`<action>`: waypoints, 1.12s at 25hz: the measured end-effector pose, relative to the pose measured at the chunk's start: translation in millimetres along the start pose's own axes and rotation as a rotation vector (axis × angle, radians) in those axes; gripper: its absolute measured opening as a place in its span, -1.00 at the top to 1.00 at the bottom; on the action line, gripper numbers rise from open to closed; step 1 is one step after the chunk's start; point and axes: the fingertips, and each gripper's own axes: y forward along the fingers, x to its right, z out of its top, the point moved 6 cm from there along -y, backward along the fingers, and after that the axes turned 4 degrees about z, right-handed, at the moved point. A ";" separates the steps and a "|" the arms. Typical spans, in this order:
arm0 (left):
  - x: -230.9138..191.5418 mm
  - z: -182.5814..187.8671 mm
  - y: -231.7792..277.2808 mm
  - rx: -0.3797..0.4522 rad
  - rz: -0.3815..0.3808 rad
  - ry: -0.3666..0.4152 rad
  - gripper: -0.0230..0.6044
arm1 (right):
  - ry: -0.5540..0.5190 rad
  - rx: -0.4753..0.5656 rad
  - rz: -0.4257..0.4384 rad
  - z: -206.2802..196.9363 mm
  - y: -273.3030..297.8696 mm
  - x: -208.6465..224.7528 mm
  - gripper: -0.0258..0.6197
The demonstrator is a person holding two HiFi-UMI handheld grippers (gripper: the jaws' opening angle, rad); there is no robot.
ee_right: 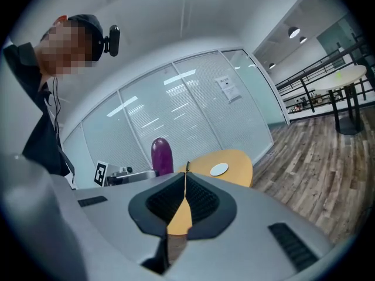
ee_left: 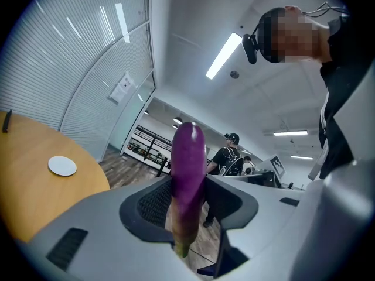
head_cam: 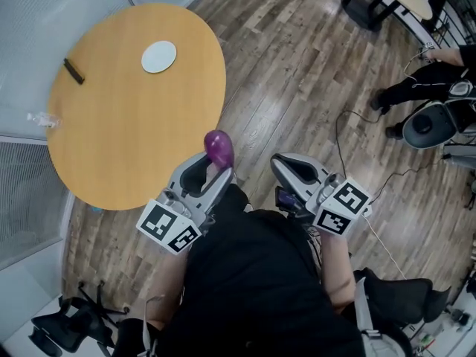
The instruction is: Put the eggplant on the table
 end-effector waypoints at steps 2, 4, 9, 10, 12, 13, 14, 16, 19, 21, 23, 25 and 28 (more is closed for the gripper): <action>-11.0 3.4 4.0 0.008 -0.005 -0.001 0.32 | -0.011 -0.006 -0.002 4.7 9.2 4.5 0.86; -24.4 5.7 11.1 0.009 -0.010 -0.010 0.32 | -0.013 -0.003 -0.015 10.1 18.8 11.9 0.86; -52.8 20.6 32.9 -0.009 -0.027 0.010 0.32 | -0.049 -0.023 -0.051 25.7 44.6 27.4 0.86; -59.0 24.0 35.9 -0.010 -0.029 0.019 0.32 | -0.054 -0.031 -0.049 27.0 51.4 29.3 0.86; -67.9 28.9 39.5 -0.008 -0.028 0.018 0.32 | -0.052 -0.036 -0.043 28.2 59.4 31.3 0.86; -69.8 30.7 40.7 -0.005 -0.026 0.013 0.32 | -0.049 -0.034 -0.043 29.1 60.0 32.1 0.86; -71.0 32.4 42.4 -0.003 -0.024 0.009 0.32 | -0.046 -0.030 -0.046 30.5 59.8 33.7 0.86; -74.4 36.1 48.2 -0.007 -0.019 0.007 0.32 | -0.039 -0.025 -0.049 34.8 61.2 39.3 0.86; -81.8 41.8 60.3 -0.017 -0.004 0.034 0.32 | -0.038 -0.041 -0.029 41.3 70.5 51.5 0.86; -88.6 45.0 68.9 -0.018 0.016 0.048 0.32 | -0.043 -0.053 -0.007 46.5 78.5 62.3 0.86; -97.2 46.4 79.6 -0.014 0.049 0.032 0.32 | -0.048 -0.062 0.012 53.5 83.9 76.0 0.86; -100.9 47.4 92.4 -0.006 0.088 0.013 0.32 | -0.051 -0.073 0.029 61.5 83.6 92.1 0.86; -99.6 54.3 116.2 0.017 0.139 0.025 0.32 | -0.054 -0.088 0.061 77.2 82.2 123.2 0.86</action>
